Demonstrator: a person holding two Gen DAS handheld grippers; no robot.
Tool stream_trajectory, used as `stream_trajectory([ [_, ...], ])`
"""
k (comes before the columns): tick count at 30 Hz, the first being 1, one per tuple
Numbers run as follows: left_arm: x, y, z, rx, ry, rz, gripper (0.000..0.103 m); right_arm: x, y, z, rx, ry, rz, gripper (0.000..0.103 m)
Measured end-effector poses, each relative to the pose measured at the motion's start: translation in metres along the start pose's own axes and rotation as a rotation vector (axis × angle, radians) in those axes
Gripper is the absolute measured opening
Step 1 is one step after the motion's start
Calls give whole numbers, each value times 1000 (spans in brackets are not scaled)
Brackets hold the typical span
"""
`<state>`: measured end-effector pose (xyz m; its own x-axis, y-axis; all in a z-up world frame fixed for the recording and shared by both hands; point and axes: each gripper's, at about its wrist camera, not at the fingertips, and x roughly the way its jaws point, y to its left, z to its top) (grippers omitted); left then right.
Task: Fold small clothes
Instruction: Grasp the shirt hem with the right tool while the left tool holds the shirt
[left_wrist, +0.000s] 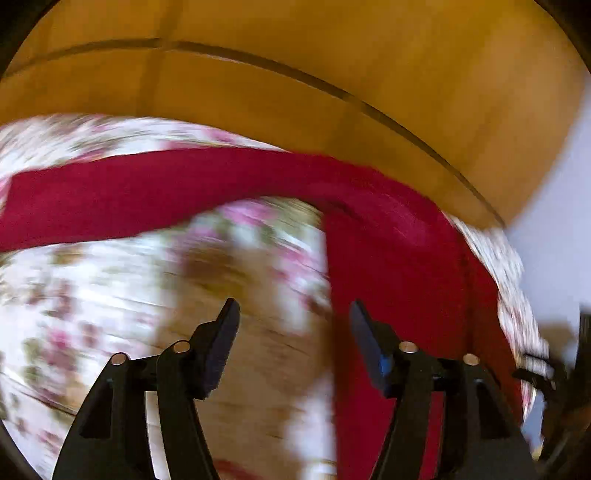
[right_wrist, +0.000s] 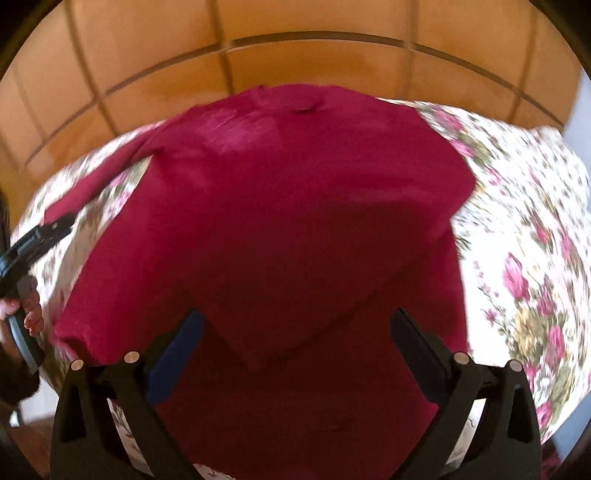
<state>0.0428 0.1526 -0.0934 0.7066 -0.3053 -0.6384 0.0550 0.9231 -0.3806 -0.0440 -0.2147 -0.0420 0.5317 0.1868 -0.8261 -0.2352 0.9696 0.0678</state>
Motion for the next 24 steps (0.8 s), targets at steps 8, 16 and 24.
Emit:
stream_trajectory([
  [8, 34, -47, -42, 190, 96, 11, 73, 44, 35, -10, -227, 75, -92, 70],
  [16, 33, -41, -44, 159, 96, -30, 78, 14, -23, 24, 2, -4, -23, 9],
  [24, 37, -50, -44, 185, 101, -18, 83, -26, -139, 38, 324, -114, -112, 9],
])
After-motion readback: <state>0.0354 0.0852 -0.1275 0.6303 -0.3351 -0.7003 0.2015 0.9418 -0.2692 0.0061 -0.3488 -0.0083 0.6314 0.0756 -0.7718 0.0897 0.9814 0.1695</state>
